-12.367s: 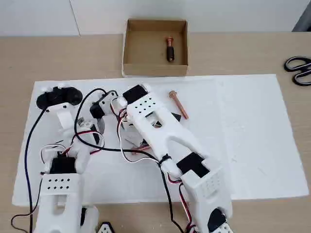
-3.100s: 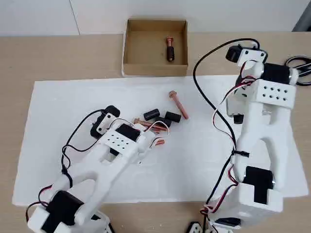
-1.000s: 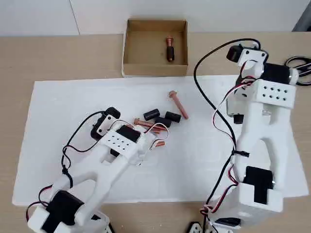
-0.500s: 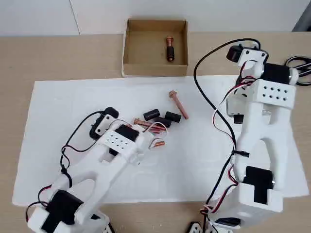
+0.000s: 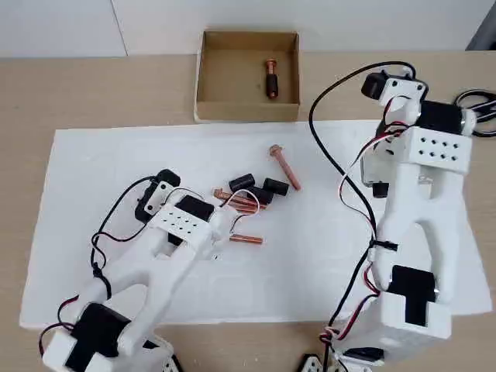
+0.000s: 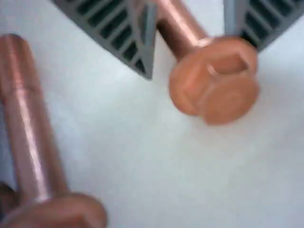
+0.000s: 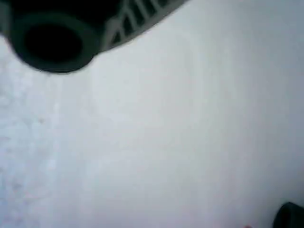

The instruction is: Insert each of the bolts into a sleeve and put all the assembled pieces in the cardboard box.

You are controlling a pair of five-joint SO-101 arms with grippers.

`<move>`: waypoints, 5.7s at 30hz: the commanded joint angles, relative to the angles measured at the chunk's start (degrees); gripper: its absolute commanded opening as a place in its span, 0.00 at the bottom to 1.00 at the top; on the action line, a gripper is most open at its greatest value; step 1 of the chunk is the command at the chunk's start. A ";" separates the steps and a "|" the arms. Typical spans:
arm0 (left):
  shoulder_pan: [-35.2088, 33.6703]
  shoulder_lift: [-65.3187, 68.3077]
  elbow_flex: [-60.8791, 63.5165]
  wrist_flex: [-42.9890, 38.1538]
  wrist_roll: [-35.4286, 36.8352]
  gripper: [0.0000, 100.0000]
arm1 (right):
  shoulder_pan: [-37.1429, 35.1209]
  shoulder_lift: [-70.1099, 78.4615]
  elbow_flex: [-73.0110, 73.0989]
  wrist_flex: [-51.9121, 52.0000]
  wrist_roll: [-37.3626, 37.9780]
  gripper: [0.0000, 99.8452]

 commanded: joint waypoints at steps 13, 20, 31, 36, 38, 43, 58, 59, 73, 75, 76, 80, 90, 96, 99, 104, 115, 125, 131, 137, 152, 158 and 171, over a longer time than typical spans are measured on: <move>-4.04 -0.18 -5.41 2.73 -0.09 0.02 | 0.31 -3.30 -0.35 -0.84 -0.70 0.02; -3.96 -0.18 -5.32 1.93 -0.44 0.02 | 0.31 -3.30 -0.35 -0.84 -0.70 0.02; -5.36 -0.18 -5.32 -0.79 -13.10 0.01 | 0.40 -3.30 -0.35 -0.84 -0.70 0.02; -5.98 -0.35 -5.32 -1.67 -26.73 0.01 | 0.48 -3.30 -0.35 -0.84 -0.70 0.02; -5.98 -0.62 -5.23 -1.76 -32.09 0.01 | 0.57 -3.30 -0.35 -0.84 -0.70 0.02; -5.89 -0.35 -4.44 -0.97 -42.99 0.01 | 0.66 -3.30 -0.35 -0.84 -0.70 0.02; -20.31 -0.26 -4.35 2.11 -76.75 0.02 | 0.48 -3.30 -0.35 -1.71 -0.70 0.02; -20.31 -0.26 -4.35 2.11 -79.30 0.02 | 0.48 -3.30 -0.35 -2.07 -0.70 0.02; -33.76 -0.79 -17.80 8.70 -83.34 0.02 | 0.75 -3.30 -0.35 -2.42 -0.53 0.02; -34.99 -0.79 -22.46 13.63 -80.00 0.02 | 0.66 -3.30 -0.44 -2.51 -0.53 0.02; -35.34 -0.79 -24.48 16.00 -78.59 0.02 | 0.57 -3.30 -0.53 -2.51 -0.53 0.02; -35.16 -0.79 -28.26 20.92 -74.81 0.02 | 0.40 -3.30 -0.53 -2.51 -0.53 0.02; -21.10 -0.18 -26.15 20.22 -77.89 0.02 | 0.40 -3.56 -0.53 -1.89 -0.62 0.02; -15.03 -0.18 -23.60 18.46 -80.35 0.02 | 0.40 -3.65 -0.35 -1.80 -0.70 0.02; -14.95 -0.18 -20.00 15.91 -80.35 0.02 | 0.40 -3.65 -0.35 -1.10 -0.70 0.02; -14.95 -0.26 -17.19 15.47 -80.35 0.02 | 0.40 -3.74 -0.35 -1.10 -0.70 0.02; -14.86 -0.26 -17.01 17.76 -72.88 0.02 | 0.40 -3.74 -0.35 -1.10 -0.70 0.02; -13.10 -0.26 -13.41 14.42 -67.25 0.02 | 0.40 -3.74 -0.35 -1.10 -0.70 0.02; -10.20 -0.26 -13.67 16.97 -64.62 0.13 | 0.31 -3.74 -0.35 -1.10 -0.70 0.02; -10.55 -0.26 -13.49 16.62 -63.74 0.14 | 0.31 -3.74 -0.35 -1.10 -0.70 0.02; -13.36 -0.18 -6.81 7.65 -63.74 0.14 | 0.31 -3.74 -0.35 -1.01 -0.70 0.02; -13.36 -0.18 -6.73 6.15 -63.82 0.14 | 0.31 -3.74 -0.35 -1.01 -0.70 0.02; -13.36 8.35 -8.40 6.15 -63.74 0.14 | 0.31 -3.74 -0.35 -1.01 -2.20 0.02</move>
